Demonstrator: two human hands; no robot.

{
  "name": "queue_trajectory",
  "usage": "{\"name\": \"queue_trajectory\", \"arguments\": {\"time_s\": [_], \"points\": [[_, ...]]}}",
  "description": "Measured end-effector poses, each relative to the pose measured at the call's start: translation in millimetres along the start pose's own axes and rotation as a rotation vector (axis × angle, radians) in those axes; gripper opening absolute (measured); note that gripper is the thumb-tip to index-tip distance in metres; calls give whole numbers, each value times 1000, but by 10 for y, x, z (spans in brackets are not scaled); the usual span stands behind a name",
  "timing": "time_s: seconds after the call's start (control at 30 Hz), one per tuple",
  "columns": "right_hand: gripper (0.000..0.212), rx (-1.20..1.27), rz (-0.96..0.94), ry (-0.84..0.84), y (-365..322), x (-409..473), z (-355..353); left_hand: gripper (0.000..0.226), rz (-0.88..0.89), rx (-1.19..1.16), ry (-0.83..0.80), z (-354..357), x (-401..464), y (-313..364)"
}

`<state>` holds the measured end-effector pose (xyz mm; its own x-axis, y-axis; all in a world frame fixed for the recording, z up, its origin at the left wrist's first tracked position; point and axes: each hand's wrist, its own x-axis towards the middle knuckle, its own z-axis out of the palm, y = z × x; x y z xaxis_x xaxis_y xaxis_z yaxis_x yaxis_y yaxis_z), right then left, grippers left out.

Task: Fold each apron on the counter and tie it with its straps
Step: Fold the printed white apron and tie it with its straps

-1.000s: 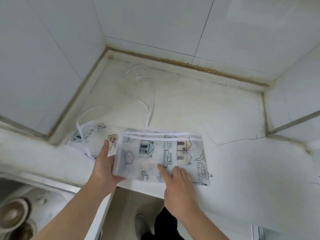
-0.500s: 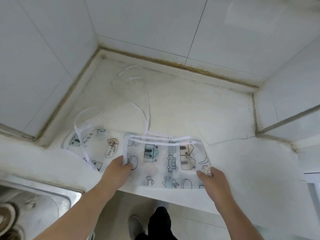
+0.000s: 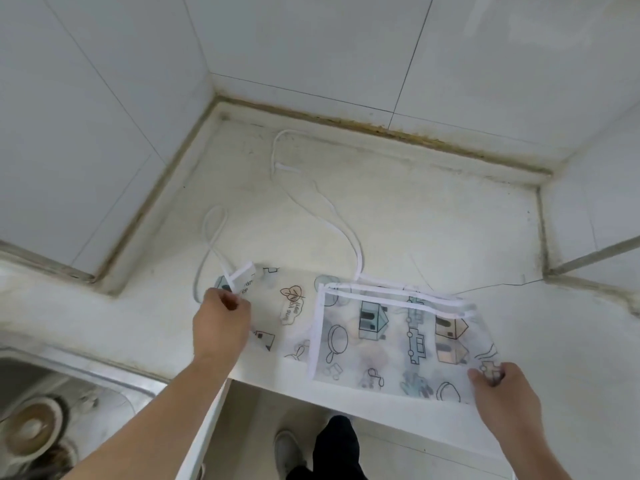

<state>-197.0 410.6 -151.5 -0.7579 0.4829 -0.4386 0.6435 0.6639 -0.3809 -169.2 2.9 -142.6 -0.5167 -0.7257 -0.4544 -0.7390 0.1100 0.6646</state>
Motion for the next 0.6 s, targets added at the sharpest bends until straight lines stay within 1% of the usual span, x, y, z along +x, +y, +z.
{"name": "queue_trajectory", "arguments": {"time_s": [0.03,0.07,0.1,0.17,0.23,0.27,0.3,0.33,0.37,0.4,0.43,0.47,0.5,0.53,0.57,0.6], "points": [[24,1,9,0,1,9,15,19,-21,-32,42,-28,36,23],[24,5,14,-1,-7,16,21,31,-42,-77,50,-49,31,87],[24,6,18,-1,-20,17,24,39,-74,-113,6,-40,67,119],[24,-18,19,3,-43,8,21,42,-117,-136,-98,2,99,225],[25,-54,31,-18,-76,-23,-1,41,-153,-184,-116,21,185,269],[29,-95,48,-30,-105,-41,-12,41,-181,-229,-117,10,227,276],[39,-156,43,1,-127,-42,-6,38,-207,-282,-127,1,280,260],[53,-233,-17,72,-177,-54,5,31,-230,-330,-142,-13,309,244],[65,-293,-134,159,-253,-77,32,21,-245,-386,-164,-28,314,228],[69,-307,-285,232,-378,-121,72,15,-251,-425,-188,-36,303,206],[66,-285,-444,259,-558,-191,133,15,-236,-444,-210,-42,291,177],[57,-237,-604,215,-792,-263,229,19,-214,-453,-228,-46,280,147],[45,-169,-739,134,-1049,-352,354,22,-185,-478,-245,-50,268,111],[35,-103,-830,36,-1308,-434,509,24,-172,-507,-254,-52,278,71],[30,-57,-890,-74,-1551,-492,687,25,-164,-531,-263,-58,281,53],[30,-47,-933,-174,-1795,-532,876,27,-167,-542,-264,-70,296,29]]}}
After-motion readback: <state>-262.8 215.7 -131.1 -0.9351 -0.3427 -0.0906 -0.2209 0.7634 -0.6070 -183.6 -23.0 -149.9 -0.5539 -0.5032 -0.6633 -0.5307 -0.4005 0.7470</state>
